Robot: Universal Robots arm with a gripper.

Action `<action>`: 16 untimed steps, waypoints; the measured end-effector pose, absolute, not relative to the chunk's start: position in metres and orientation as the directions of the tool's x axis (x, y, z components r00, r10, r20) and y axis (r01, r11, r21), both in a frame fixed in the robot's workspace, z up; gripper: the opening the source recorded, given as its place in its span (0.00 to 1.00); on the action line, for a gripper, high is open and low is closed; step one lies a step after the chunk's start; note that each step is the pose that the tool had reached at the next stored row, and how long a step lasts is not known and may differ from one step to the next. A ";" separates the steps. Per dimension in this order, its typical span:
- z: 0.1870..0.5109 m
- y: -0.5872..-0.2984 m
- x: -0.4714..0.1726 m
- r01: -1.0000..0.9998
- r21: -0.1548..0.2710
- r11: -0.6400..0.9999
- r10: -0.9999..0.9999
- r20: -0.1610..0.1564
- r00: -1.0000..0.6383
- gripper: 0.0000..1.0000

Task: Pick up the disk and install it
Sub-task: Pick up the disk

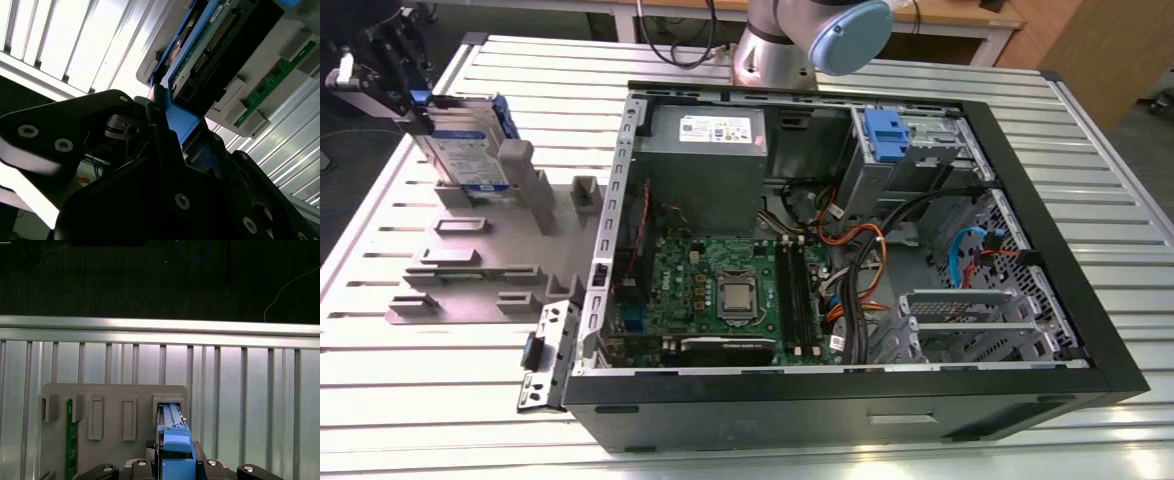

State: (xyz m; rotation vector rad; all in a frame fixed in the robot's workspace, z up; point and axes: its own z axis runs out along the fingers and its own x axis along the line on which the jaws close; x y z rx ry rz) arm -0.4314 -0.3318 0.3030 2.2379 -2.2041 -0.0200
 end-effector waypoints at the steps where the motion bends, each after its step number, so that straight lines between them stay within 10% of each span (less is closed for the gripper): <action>1: 0.304 -0.332 -0.431 -1.000 0.009 -0.015 -1.000 -0.009 0.015 0.36; 16: 0.315 -0.332 -0.431 -1.000 0.009 -0.015 -1.000 -0.009 0.015 0.36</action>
